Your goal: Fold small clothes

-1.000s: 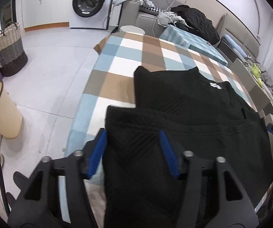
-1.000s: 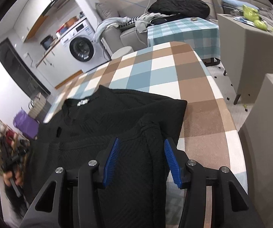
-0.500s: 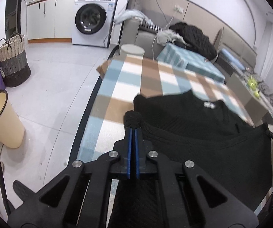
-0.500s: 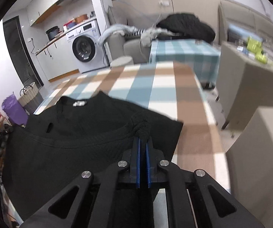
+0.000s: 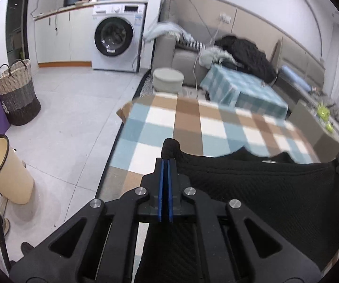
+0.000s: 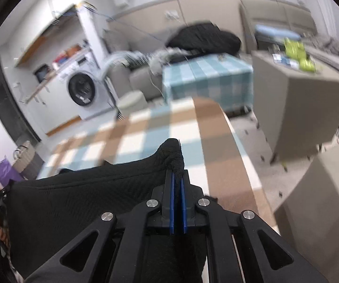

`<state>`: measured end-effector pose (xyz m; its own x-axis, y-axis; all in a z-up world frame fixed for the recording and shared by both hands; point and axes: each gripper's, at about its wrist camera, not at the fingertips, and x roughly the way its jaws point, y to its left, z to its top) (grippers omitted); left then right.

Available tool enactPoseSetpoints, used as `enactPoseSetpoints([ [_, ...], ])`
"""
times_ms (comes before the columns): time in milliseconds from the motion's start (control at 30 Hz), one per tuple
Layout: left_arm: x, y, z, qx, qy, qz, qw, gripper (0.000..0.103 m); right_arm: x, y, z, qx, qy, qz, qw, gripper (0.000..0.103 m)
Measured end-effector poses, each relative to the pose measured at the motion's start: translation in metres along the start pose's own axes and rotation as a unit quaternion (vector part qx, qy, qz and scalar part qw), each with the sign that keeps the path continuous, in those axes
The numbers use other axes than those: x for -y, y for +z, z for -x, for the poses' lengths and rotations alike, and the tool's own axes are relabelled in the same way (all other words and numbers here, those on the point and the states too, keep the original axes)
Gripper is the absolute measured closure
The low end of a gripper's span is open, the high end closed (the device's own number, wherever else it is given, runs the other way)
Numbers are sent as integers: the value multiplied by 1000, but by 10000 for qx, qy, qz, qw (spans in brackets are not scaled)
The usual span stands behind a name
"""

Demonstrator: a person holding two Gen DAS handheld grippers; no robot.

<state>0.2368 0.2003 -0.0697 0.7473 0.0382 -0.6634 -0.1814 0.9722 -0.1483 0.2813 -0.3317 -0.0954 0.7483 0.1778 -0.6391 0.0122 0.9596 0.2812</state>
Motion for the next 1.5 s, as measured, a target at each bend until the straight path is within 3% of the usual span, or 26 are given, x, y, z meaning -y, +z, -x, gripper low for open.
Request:
enactPoseSetpoints([
  [167, 2, -18, -26, -522, 209, -190, 9982, 87, 14, -18, -32, -784, -220, -125, 9966, 84],
  [200, 0, -25, -26, -624, 180, -205, 9977, 81, 17, -23, -31, -858, -189, -126, 9961, 74],
  [233, -3, -33, -26, -720, 172, -185, 9971, 67, 21, -28, -29, -922, -135, -155, 9955, 62],
  [267, -5, -40, -24, -784, 170, -147, 9967, 50, 25, -35, -25, -1007, -17, -211, 9947, 57],
  [333, -7, -54, -21, -857, 45, -148, 9962, 44, 28, -48, -20, -1111, 233, -200, 9933, 57],
  [500, 6, -75, -32, -1228, 3, -424, 9915, 44, 19, -72, -15, -1366, 367, 189, 9898, 56],
  [667, 22, -83, -40, -1427, -24, -548, 9883, 46, 5, -78, -15, -1325, 221, 617, 9890, 53],
  [700, 24, -83, -41, -1407, -68, -563, 9884, 51, 2, -79, -15, -1316, 181, 747, 9883, 53],
  [767, 25, -84, -40, -1350, -194, -527, 9892, 74, -1, -80, -15, -1305, 126, 884, 9874, 58],
  [833, 29, -86, -37, -1320, -304, -610, 9889, 87, -2, -81, -14, -1305, 167, 973, 9865, 76],
  [867, 33, -87, -35, -1295, -258, -758, 9883, 87, -4, -82, -14, -1308, 207, 1028, 9858, 78],
  [1067, 42, -102, -16, -1228, -107, -1172, 9854, 88, -11, -91, -5, -1360, 259, 1384, 9807, 82],
  [1333, 26, -148, 41, -1243, -217, -1182, 9849, 87, 0, -131, 39, -1410, 473, 1439, 9783, 82],
  [1400, 20, -153, 50, -1240, -249, -1120, 9856, 81, 2, -139, 48, -1413, 508, 1451, 9780, 81],
  [1467, 14, -153, 54, -1232, -272, -1021, 9867, 63, 4, -142, 52, -1422, 466, 1379, 9791, 77],
  [1500, 12, -152, 55, -1240, -261, -963, 9872, 59, 5, -141, 52, -1424, 483, 1292, 9802, 73],
])
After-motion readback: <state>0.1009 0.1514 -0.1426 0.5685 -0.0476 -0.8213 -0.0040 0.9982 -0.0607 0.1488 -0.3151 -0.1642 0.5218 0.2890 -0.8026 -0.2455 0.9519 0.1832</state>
